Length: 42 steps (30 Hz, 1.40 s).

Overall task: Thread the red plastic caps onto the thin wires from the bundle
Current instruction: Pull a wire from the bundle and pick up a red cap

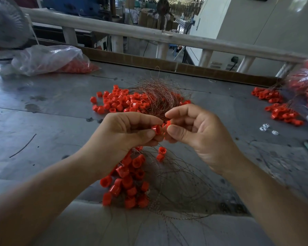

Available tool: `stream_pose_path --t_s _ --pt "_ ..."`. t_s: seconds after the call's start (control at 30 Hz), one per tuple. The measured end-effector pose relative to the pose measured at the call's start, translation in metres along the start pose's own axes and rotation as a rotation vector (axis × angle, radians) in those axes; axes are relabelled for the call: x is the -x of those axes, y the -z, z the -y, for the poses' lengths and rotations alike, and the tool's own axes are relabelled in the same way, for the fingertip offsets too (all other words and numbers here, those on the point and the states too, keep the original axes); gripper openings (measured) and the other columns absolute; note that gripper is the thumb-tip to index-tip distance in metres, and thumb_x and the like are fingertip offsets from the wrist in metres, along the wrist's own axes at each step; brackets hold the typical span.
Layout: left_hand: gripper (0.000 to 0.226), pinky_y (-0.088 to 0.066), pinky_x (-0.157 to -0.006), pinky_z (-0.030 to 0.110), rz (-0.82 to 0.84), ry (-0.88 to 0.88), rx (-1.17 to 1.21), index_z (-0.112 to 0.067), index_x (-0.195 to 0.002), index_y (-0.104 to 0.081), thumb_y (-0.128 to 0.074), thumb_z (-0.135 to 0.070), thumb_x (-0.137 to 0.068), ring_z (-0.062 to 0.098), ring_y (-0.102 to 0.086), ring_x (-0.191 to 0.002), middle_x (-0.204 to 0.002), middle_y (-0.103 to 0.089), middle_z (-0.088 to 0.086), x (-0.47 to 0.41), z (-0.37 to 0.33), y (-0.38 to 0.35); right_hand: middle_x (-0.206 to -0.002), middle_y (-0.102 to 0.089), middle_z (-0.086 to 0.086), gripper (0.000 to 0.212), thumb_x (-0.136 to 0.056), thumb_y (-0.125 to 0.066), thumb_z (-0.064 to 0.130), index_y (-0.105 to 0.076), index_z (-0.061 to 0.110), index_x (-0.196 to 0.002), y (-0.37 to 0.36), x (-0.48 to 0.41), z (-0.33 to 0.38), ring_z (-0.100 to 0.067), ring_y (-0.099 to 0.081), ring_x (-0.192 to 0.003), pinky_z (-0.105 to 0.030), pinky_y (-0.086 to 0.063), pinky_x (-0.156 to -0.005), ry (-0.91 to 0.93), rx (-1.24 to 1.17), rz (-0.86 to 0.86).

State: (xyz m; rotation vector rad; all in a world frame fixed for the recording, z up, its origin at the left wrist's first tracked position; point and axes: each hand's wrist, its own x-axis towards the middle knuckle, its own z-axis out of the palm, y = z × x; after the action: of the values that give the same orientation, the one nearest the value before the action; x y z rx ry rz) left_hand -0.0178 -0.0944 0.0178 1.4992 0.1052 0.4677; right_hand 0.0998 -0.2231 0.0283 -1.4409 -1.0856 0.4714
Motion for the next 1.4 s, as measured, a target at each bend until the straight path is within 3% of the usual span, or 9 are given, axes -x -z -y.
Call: stream_pose_path --t_s 0.13,0.37,0.73,0.9,1.1,1.4 --pt "0.028 -0.053 -0.065 0.017 -0.014 -0.013 -0.017 -0.024 -0.083 -0.075 -0.062 -0.011 -0.062 0.015 -0.07 -0.074 -0.077 -0.073 0.004 -0.001 0.001 0.0 -0.074 -0.068 0.01 0.017 -0.066 -0.067 0.02 -0.065 0.026 -0.082 -0.004 0.0 -0.001 -0.008 -0.066 -0.073 -0.024 -0.055 -0.071 0.106 0.077 -0.038" --pt "0.018 -0.053 -0.06 0.016 -0.05 -0.03 -0.039 -0.02 -0.075 -0.069 -0.064 -0.01 -0.06 0.014 -0.069 -0.065 -0.07 -0.072 0.004 -0.003 0.002 -0.001 -0.079 -0.069 0.004 0.017 -0.068 -0.07 0.017 -0.066 0.022 -0.084 -0.011 0.005 -0.001 -0.011 -0.068 -0.076 -0.026 -0.056 -0.071 0.148 0.208 -0.085" --pt "0.019 -0.053 -0.06 0.015 -0.034 -0.029 -0.114 -0.017 -0.079 -0.067 -0.063 -0.012 -0.062 0.014 -0.07 -0.065 -0.07 -0.072 0.003 0.0 0.001 -0.002 -0.083 -0.066 0.015 0.025 -0.069 -0.073 0.011 -0.066 0.026 -0.087 -0.011 0.008 0.001 -0.003 -0.066 -0.077 -0.021 -0.055 -0.07 0.238 0.364 -0.124" --pt "0.018 -0.054 -0.058 0.018 -0.011 0.005 -0.048 -0.018 -0.075 -0.07 -0.062 -0.011 -0.061 0.016 -0.07 -0.065 -0.069 -0.072 0.008 0.001 -0.001 -0.002 -0.079 -0.067 0.012 0.017 -0.069 -0.074 0.01 -0.071 0.014 -0.085 -0.011 0.008 0.0 -0.005 -0.066 -0.072 -0.024 -0.055 -0.066 0.249 0.384 -0.128" --pt "0.015 -0.054 -0.056 0.019 -0.026 0.007 -0.044 -0.018 -0.07 -0.071 -0.063 -0.01 -0.06 0.017 -0.07 -0.062 -0.067 -0.072 0.009 0.003 0.0 -0.004 -0.076 -0.063 0.018 0.024 -0.066 -0.075 0.013 -0.066 0.022 -0.085 -0.014 0.01 0.001 -0.004 -0.066 -0.072 -0.017 -0.054 -0.065 0.287 0.391 -0.158" --pt "0.021 -0.054 -0.057 0.018 0.017 0.064 0.008 -0.021 -0.075 -0.075 -0.064 -0.016 -0.058 0.016 -0.07 -0.064 -0.069 -0.072 0.008 0.004 -0.002 -0.002 -0.08 -0.063 0.014 0.029 -0.064 -0.072 0.02 -0.065 0.014 -0.092 -0.01 0.008 0.0 -0.002 -0.066 -0.078 -0.014 -0.052 -0.068 0.333 0.371 -0.127"
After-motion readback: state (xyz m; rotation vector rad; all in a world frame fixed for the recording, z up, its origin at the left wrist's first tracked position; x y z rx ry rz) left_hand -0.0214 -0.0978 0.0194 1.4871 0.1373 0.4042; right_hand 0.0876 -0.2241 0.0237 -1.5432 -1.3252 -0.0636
